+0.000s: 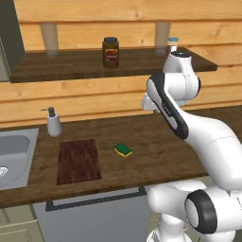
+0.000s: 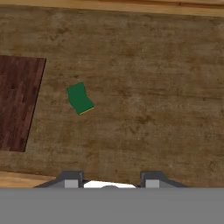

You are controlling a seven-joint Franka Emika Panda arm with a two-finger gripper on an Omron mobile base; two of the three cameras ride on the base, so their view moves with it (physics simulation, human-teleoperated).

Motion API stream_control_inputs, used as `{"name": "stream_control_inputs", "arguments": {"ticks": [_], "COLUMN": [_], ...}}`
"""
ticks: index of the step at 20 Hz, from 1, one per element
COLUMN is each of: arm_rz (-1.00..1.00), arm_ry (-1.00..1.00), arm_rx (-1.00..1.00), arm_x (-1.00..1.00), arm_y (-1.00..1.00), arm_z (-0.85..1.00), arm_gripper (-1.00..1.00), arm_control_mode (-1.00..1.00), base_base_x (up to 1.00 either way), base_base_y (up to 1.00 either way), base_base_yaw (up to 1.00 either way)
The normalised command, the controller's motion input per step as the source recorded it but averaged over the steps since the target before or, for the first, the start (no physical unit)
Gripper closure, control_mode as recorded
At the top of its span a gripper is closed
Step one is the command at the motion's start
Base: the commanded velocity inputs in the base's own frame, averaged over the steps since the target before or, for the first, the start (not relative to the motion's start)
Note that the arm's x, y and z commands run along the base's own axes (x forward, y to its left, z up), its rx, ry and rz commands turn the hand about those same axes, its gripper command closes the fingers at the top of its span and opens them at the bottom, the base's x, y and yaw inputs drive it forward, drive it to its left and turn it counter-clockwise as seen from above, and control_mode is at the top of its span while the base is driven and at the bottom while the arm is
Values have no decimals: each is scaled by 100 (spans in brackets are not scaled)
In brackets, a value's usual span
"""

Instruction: Pick up the sponge from the counter and clean the cutting board by briefly scrubbing or pressing down on the cutting board. Once finished, release the sponge.

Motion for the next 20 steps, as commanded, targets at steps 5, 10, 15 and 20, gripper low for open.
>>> {"name": "stream_control_inputs", "arguments": {"ticks": [5, 10, 15, 20], "arm_rz": [1, 4, 6, 14], "arm_ry": [2, 11, 13, 2], "arm_rx": [-2, 0, 0, 0], "arm_x": [0, 0, 6, 45], "arm_y": [33, 50, 34, 23], "arm_z": [-35, -81, -72, -49], "arm_gripper": [-100, -100, -100, -100], "arm_control_mode": [-100, -100, -100, -100], "base_base_x": [0, 0, 0, 0], "base_base_y": [0, 0, 0, 0], "base_base_yaw": [0, 0, 0, 0]}}
